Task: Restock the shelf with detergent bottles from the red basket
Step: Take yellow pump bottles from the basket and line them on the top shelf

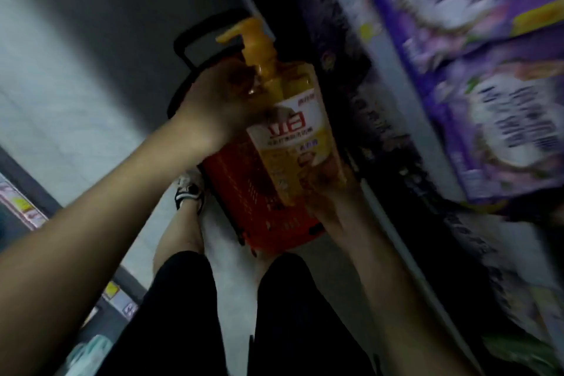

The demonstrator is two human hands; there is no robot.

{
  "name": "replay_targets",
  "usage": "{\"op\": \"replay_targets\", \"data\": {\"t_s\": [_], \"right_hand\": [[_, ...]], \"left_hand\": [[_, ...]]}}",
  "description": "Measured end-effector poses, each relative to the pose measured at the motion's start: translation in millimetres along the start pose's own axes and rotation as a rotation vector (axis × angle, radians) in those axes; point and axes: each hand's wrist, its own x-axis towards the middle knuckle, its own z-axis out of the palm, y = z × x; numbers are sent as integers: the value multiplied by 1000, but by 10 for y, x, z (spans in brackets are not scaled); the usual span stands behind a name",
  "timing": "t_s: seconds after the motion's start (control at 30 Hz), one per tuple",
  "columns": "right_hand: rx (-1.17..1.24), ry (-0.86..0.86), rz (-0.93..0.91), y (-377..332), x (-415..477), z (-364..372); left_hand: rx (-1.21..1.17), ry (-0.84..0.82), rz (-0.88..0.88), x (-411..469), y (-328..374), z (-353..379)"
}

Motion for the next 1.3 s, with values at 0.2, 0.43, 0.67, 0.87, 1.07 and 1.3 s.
{"op": "replay_targets", "data": {"t_s": [0.2, 0.43, 0.67, 0.87, 1.07, 1.3], "right_hand": [[-192, -152, -171, -993, -1126, 558], [-274, -392, -390, -1957, -2169, 1548], [-328, -695, -552, -2390, -2740, 2662], [-617, -683, -762, -2468, -2950, 3634], [-755, -659, -914, -2552, -3076, 4676], [-734, -635, -965, -2466, -3095, 5551]], "left_hand": [[-66, 222, 299, -1127, 1282, -569], [-352, 383, 511, -2405, 2237, -1302], [-426, 367, 559, -3226, 2307, -1786], [-485, 476, 653, -3638, 2293, -2665], [-430, 566, 719, -3858, 2252, -3592], [-353, 561, 750, -3998, 2169, -4465]]}}
